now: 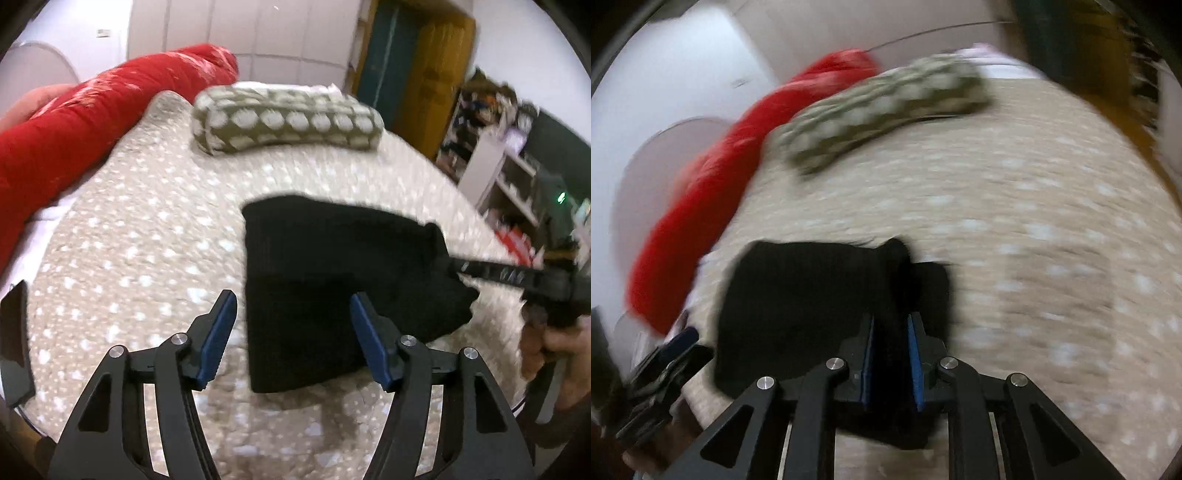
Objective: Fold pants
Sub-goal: 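Lower the folded end onto the pants and open both grippers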
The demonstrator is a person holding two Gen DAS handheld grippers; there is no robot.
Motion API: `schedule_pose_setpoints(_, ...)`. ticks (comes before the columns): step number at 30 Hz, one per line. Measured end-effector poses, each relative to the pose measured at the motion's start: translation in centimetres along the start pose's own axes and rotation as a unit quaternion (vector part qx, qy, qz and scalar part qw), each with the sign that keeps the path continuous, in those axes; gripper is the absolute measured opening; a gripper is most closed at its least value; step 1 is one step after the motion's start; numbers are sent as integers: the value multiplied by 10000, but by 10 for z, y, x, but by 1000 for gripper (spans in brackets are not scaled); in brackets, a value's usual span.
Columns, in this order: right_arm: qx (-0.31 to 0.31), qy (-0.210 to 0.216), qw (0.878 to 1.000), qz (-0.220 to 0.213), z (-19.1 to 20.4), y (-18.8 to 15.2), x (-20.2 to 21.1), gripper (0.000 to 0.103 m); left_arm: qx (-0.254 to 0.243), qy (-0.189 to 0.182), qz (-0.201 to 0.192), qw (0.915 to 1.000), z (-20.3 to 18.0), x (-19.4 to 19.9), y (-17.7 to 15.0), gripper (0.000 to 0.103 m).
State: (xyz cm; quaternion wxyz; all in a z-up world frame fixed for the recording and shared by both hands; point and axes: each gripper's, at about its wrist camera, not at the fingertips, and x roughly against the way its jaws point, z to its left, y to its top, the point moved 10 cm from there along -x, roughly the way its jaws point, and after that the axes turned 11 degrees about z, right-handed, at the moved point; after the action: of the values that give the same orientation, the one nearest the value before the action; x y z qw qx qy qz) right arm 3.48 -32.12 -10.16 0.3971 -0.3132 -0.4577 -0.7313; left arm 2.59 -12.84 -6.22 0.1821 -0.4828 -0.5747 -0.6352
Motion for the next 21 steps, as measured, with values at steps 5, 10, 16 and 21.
schedule_pose_setpoints(5, 239, -103, 9989, -396, 2, 12, 35, 15, -141, 206, -100, 9996, -4, 0, 15, 64)
schedule_pose_setpoints(10, 427, -111, 9985, -327, 25, 29, 20, 50, -13, 397, -112, 9991, 4, -12, 39, 64)
schedule_pose_setpoints(16, 501, -340, 9978, -251, 12, 42, -9, 10, 397, 304, 353, 9981, 16, -51, 47, 65)
schedule_pose_setpoints(21, -84, -1023, 9947, -82, -38, 38, -21, 8, 469, 383, 315, 9977, 16, -59, 47, 71)
